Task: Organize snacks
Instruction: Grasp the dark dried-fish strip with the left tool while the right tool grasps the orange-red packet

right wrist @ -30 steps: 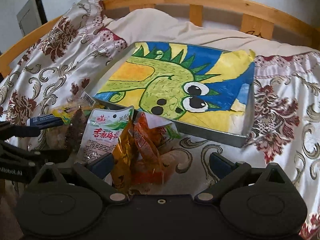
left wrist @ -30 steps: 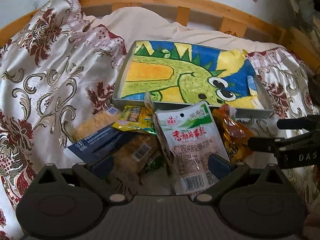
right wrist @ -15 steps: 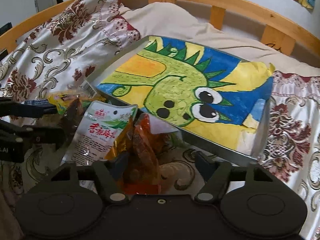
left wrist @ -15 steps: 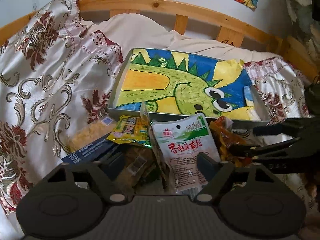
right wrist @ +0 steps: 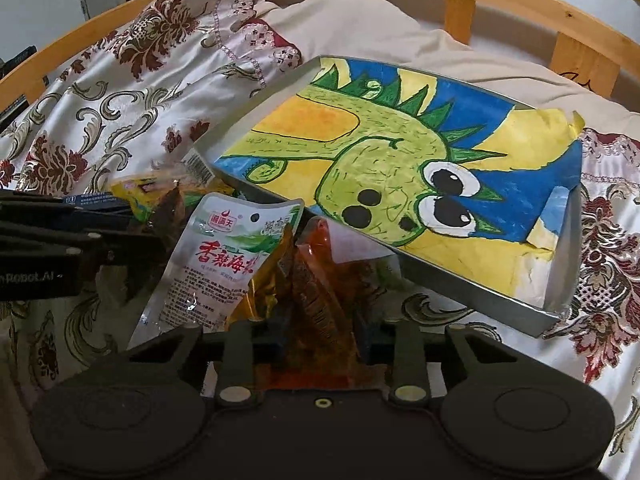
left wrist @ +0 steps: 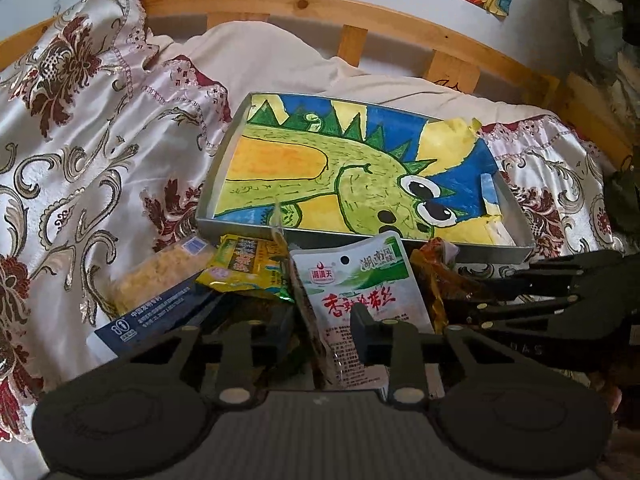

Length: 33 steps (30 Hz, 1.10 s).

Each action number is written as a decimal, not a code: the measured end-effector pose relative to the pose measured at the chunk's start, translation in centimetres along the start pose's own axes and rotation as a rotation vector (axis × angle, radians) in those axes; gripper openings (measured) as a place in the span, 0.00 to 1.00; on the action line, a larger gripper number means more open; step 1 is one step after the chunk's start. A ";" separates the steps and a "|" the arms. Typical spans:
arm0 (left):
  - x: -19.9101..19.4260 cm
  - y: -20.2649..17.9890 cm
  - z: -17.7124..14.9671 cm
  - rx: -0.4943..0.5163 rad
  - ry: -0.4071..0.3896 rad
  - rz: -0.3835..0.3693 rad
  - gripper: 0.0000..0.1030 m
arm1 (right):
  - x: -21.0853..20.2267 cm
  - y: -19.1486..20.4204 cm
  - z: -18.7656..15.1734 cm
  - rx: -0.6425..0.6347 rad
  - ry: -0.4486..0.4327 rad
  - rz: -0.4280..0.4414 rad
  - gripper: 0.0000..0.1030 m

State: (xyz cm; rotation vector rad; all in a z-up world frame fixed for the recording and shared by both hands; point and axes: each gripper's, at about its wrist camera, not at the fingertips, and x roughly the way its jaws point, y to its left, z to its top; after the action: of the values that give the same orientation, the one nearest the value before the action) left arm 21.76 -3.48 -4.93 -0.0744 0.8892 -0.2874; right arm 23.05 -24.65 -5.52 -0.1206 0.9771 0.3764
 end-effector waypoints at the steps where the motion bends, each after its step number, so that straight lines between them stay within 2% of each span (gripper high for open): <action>1: 0.2 0.1 0.0 -0.007 0.007 0.001 0.33 | 0.1 0.0 0.0 0.002 0.001 0.002 0.33; 6: 1.5 1.3 0.4 -0.085 0.071 0.004 0.33 | 0.8 -0.3 0.1 0.026 0.010 0.019 0.33; 13: 1.8 2.0 0.4 -0.155 0.078 -0.020 0.33 | 1.0 -0.5 0.1 0.059 0.007 0.023 0.33; 15: 1.7 2.1 0.3 -0.169 0.074 -0.013 0.23 | 1.0 -0.6 0.0 0.069 0.006 0.025 0.26; 18: 1.8 2.2 0.1 -0.181 0.080 -0.007 0.14 | 0.8 -0.3 0.0 0.063 0.006 0.019 0.22; 26: 1.6 2.2 0.0 -0.185 0.077 -0.010 0.13 | -0.2 -0.1 -0.1 0.075 0.004 0.002 0.21; 33: 1.2 2.6 0.2 -0.210 0.053 -0.037 0.12 | -0.7 0.5 -0.1 0.029 -0.016 -0.040 0.20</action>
State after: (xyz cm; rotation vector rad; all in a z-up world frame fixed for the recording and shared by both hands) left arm 23.17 -1.37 -6.20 -0.2793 0.9691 -0.2306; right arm 22.46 -24.43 -4.95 -0.1105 0.9622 0.3255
